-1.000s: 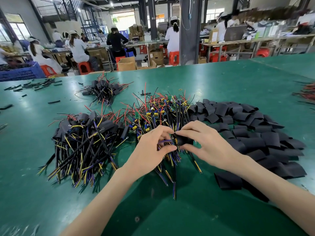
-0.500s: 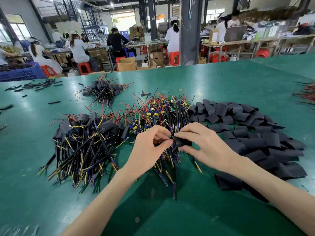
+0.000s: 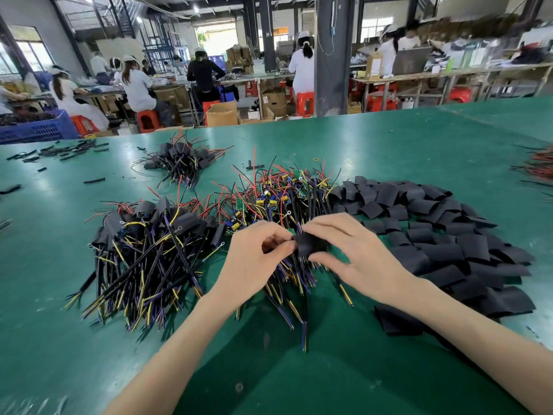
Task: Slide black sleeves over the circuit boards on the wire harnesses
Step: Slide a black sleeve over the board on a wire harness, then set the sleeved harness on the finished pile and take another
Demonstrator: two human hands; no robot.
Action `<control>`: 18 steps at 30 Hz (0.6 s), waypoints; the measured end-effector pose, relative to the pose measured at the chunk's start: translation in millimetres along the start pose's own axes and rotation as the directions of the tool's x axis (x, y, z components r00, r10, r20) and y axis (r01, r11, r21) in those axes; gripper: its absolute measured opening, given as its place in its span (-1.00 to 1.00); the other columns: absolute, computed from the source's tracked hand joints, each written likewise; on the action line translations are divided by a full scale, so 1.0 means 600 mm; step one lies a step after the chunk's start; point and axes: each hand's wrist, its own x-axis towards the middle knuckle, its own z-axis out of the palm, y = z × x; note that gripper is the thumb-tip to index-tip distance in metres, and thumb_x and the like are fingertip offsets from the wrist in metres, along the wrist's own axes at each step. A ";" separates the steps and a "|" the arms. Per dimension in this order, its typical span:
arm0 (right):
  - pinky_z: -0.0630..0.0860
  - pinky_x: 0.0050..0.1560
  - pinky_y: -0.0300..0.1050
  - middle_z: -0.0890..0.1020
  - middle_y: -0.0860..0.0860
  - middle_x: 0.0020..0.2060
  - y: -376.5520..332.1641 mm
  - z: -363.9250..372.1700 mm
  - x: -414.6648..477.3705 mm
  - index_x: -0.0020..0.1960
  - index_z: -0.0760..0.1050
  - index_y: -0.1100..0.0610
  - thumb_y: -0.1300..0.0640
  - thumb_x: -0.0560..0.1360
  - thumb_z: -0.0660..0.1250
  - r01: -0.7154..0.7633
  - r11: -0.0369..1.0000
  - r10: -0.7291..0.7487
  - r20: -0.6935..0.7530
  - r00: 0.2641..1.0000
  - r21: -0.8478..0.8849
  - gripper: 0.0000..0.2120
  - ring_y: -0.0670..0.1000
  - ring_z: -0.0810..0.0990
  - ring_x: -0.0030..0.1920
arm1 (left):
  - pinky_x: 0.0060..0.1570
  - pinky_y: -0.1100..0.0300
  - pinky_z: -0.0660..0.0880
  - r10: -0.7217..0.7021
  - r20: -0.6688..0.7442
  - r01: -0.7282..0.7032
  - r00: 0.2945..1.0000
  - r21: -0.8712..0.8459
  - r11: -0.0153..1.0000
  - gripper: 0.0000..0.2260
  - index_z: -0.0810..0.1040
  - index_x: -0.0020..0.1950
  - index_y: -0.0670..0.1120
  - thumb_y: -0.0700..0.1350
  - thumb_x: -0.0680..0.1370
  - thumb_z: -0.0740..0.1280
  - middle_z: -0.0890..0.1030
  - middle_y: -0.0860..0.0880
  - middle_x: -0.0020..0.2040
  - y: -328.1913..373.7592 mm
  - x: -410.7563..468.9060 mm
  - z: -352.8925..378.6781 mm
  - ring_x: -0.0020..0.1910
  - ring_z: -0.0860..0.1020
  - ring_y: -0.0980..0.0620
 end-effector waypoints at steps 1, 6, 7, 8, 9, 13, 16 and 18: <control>0.34 0.27 -0.14 0.53 0.04 0.17 0.003 -0.002 0.002 0.27 0.48 0.19 0.06 0.47 0.37 -0.030 0.999 0.029 -0.022 0.999 -0.036 -0.59 0.00 0.44 0.19 | -0.21 0.47 0.35 -0.001 -0.050 0.002 0.999 0.012 1.000 -0.88 0.62 -0.19 -0.07 -0.29 0.43 0.44 0.56 0.11 -0.26 -0.003 0.004 -0.006 -0.29 0.48 0.26; 0.40 0.18 0.11 0.51 0.14 0.14 0.050 -0.027 0.008 0.23 0.46 0.22 0.21 0.49 0.33 -0.364 0.908 0.329 -0.184 0.926 -0.210 -0.68 0.19 0.46 0.15 | -0.06 0.18 0.43 0.000 -0.494 0.073 0.869 0.129 0.989 -0.85 0.58 -0.02 -0.03 -0.25 0.48 0.39 0.61 0.01 -0.17 -0.041 0.033 -0.070 -0.16 0.57 0.00; 0.40 0.15 0.13 0.49 0.16 0.15 0.064 -0.033 0.006 0.23 0.45 0.22 0.23 0.48 0.31 -0.446 0.852 0.408 -0.188 0.894 -0.275 -0.68 0.21 0.44 0.15 | -0.06 0.15 0.37 0.033 -0.549 0.103 0.835 0.216 0.971 -0.86 0.56 0.02 -0.07 -0.24 0.50 0.37 0.59 0.00 -0.18 -0.055 0.036 -0.087 -0.12 0.55 -0.06; 0.38 0.14 0.14 0.46 0.17 0.18 0.078 -0.040 0.003 0.26 0.42 0.22 0.23 0.48 0.28 -0.524 0.775 0.500 -0.165 0.850 -0.354 -0.65 0.22 0.41 0.17 | -0.06 0.11 0.33 0.049 -0.573 0.158 0.818 0.307 0.939 -0.85 0.54 0.07 -0.12 -0.24 0.51 0.34 0.58 -0.03 -0.19 -0.071 0.037 -0.102 -0.08 0.51 -0.11; 0.35 0.16 0.17 0.41 0.18 0.24 0.091 -0.046 0.000 0.31 0.37 0.20 0.23 0.48 0.27 -0.583 0.688 0.597 -0.119 0.793 -0.433 -0.60 0.24 0.37 0.21 | -0.04 0.05 0.31 0.038 -0.573 0.238 0.819 0.399 0.886 -0.83 0.52 0.11 -0.15 -0.23 0.52 0.32 0.58 -0.10 -0.18 -0.089 0.036 -0.115 -0.04 0.48 -0.16; 0.24 0.25 0.25 0.21 0.19 0.40 0.135 -0.061 -0.013 0.44 0.18 0.09 0.17 0.52 0.21 -0.676 0.435 0.871 0.086 0.484 -0.594 -0.49 0.31 0.21 0.34 | 0.07 -0.12 0.29 -0.166 -0.554 0.532 0.816 0.607 0.591 -0.77 0.55 0.14 -0.18 -0.26 0.50 0.28 0.54 -0.33 0.02 -0.136 0.025 -0.133 0.09 0.42 -0.30; 0.24 0.27 0.21 0.29 0.17 0.37 0.158 -0.063 -0.020 0.43 0.21 0.08 0.15 0.56 0.13 -0.680 0.399 0.909 0.167 0.383 -0.615 -0.56 0.30 0.22 0.34 | 0.07 -0.12 0.26 -0.207 -0.577 0.577 0.790 0.587 0.568 -0.74 0.56 0.14 -0.20 -0.26 0.45 0.30 0.50 -0.35 0.05 -0.131 0.025 -0.127 0.10 0.38 -0.31; 0.29 0.21 0.17 0.40 0.16 0.26 0.164 -0.064 -0.022 0.35 0.32 0.11 0.17 0.55 0.12 -0.679 0.425 0.896 0.171 0.410 -0.599 -0.63 0.27 0.28 0.29 | 0.05 -0.13 0.24 -0.202 -0.590 0.587 0.782 0.586 0.558 -0.74 0.56 0.09 -0.24 -0.26 0.41 0.32 0.45 -0.34 0.06 -0.122 0.026 -0.119 0.11 0.35 -0.31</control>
